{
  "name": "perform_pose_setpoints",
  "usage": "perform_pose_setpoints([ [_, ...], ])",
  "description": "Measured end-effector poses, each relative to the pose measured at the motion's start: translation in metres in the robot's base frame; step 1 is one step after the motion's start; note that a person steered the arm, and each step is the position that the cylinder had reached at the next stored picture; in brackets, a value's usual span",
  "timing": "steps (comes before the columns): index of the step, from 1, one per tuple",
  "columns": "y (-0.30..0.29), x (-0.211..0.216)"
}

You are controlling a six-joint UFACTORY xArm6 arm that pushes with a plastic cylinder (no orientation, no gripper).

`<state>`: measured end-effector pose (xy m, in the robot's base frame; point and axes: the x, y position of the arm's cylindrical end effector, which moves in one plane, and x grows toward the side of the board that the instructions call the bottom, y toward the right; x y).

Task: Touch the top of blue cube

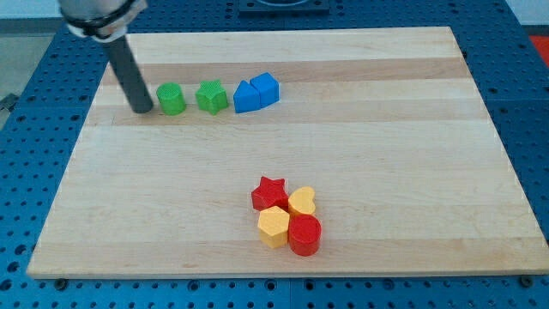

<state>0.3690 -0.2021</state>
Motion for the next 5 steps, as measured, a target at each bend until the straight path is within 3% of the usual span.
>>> perform_pose_setpoints([
  [2,0.038,-0.001],
  [3,0.016,-0.01],
  [4,0.003,-0.049],
  [5,0.044,-0.083],
])
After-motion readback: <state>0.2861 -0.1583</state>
